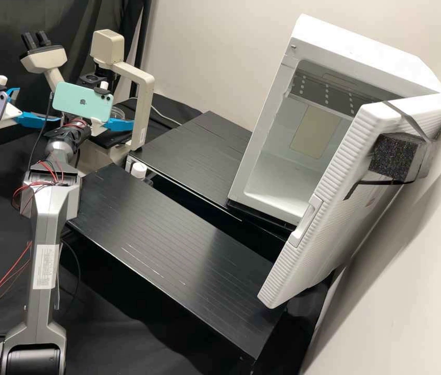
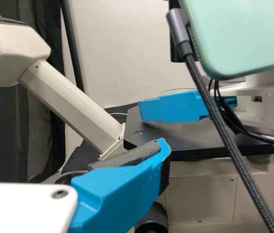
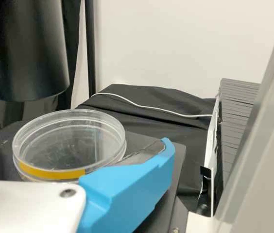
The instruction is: Move the petri dish to the bench.
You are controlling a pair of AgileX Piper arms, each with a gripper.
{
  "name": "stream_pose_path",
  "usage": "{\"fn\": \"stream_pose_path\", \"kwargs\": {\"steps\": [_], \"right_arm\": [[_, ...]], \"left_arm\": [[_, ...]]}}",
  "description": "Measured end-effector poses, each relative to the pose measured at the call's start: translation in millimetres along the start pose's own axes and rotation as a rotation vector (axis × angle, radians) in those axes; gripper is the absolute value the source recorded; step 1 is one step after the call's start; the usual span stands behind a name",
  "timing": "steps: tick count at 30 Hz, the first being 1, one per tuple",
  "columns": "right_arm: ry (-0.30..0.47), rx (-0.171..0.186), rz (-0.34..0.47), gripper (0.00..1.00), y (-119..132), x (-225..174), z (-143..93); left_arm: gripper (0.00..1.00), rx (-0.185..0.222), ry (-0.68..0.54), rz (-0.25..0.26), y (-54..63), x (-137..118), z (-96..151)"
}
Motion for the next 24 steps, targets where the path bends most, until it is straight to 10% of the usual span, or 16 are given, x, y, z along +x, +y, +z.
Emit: {"fn": "stream_pose_path", "kwargs": {"steps": [12, 13, 24], "right_arm": [[-0.003, -0.046, -0.008, 1.0, -3, 2, 2], [-0.003, -0.042, -0.014, 0.0, -4, 2, 2], [-0.019, 0.006, -0.102, 0.0, -10, 1, 1]], "left_arm": [[1.0, 0.0, 0.0, 0.0, 0.0, 0, 0], [1.0, 0.0, 0.0, 0.0, 0.0, 0, 0], [1.0, 0.0, 0.0, 0.0, 0.0, 0, 0]]}}
